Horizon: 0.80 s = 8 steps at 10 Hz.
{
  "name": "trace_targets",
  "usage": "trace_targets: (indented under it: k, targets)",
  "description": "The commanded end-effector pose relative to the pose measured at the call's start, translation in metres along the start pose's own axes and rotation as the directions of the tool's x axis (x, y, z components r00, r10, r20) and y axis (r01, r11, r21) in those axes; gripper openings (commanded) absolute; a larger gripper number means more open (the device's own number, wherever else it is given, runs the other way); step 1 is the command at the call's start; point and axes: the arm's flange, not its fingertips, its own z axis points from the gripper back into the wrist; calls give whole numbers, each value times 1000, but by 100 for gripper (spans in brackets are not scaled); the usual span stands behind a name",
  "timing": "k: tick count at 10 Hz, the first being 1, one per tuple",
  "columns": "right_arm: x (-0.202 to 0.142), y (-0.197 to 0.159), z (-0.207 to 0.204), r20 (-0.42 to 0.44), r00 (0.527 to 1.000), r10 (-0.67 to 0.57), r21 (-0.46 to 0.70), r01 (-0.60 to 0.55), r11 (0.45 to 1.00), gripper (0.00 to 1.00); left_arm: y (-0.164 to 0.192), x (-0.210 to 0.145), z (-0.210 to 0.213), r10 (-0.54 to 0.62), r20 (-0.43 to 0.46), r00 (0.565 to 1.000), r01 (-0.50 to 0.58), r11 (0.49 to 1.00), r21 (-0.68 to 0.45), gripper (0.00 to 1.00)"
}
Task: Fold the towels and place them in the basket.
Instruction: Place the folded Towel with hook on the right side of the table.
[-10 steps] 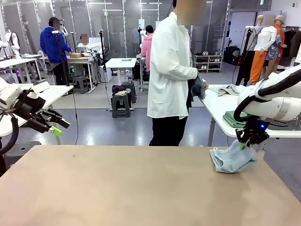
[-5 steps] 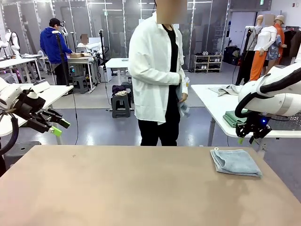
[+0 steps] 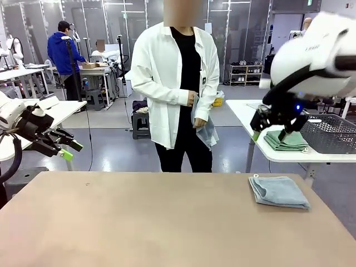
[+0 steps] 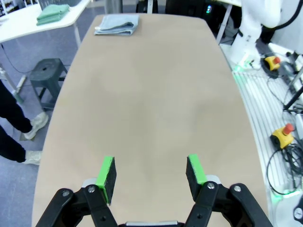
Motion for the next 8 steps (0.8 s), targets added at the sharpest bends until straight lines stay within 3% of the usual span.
trace_targets:
  k: [1,4,8]
  targets:
    - [-33,15,58,31,999,38,-13,-38,999,87,-1,2,1,4,-16,1000,-3,1000,4,75]
    - [-77,17,129,54,994,97,34,-99,995,87,-1,2,1,4,-16,1000,-3,1000,4,75]
    - [-90,21,152,77,993,94,9,-95,995,87,-1,2,1,4,-16,1000,-3,1000,4,75]
